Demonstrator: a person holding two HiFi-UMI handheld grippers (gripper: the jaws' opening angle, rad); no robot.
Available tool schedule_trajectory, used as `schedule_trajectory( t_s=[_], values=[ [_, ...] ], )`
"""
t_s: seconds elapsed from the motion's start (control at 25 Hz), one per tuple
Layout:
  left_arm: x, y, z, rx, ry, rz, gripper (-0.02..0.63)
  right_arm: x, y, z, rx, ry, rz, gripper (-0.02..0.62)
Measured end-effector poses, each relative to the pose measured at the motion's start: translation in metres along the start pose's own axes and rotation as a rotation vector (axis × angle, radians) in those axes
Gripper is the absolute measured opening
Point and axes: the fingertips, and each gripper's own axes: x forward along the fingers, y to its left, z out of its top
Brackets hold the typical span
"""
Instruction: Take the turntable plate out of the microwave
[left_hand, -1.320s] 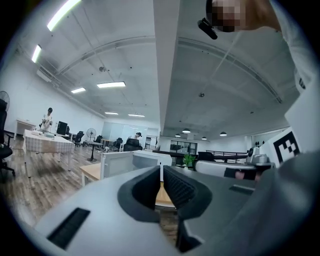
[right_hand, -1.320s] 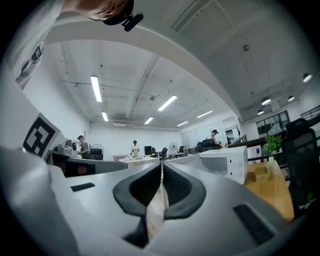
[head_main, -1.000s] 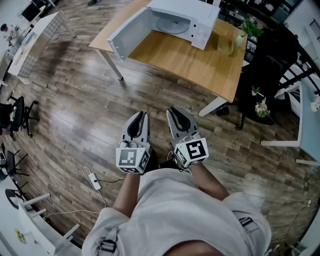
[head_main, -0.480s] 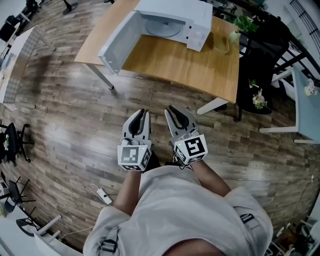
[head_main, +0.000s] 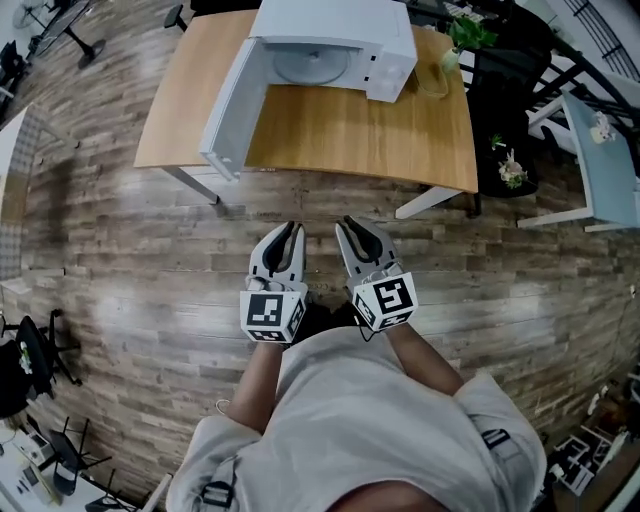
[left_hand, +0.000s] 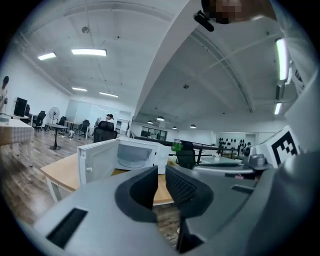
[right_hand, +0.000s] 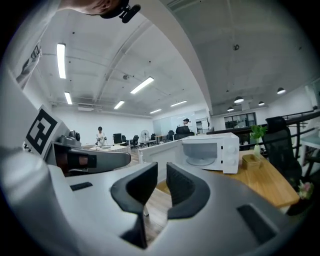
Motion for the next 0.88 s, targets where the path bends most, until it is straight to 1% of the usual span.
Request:
schedule_trajectory(
  t_s=[0.16, 0.4, 0.52, 0.68, 0.88],
  values=[
    [0.012, 0.013, -0.003, -0.024, 0.016, -0.049, 0.06, 0.005, -0.003, -0.007, 0.009, 0.027, -0.062, 0.06],
    [0.039, 0.02, -0.009, -0.051, 0.036, -0.09, 0.058, 0.017, -0.02, -0.013, 0.025, 0.046, -0.11, 0.06],
    [0.058, 0.025, -0.007, -0.033, 0.043, -0.106, 0.058, 0.032, -0.033, -0.015, 0.038, 0.043, -0.115, 0.06],
    [0.089, 0.037, -0.002, -0.016, 0.063, -0.109, 0.058, 0.059, -0.056, -0.011, 0.055, 0.035, -0.12, 0.06],
    [0.151, 0.047, 0.01, 0.009, 0.088, -0.124, 0.058, 0.098, -0.1, 0.002, 0.09, 0.0, -0.125, 0.06]
  ],
)
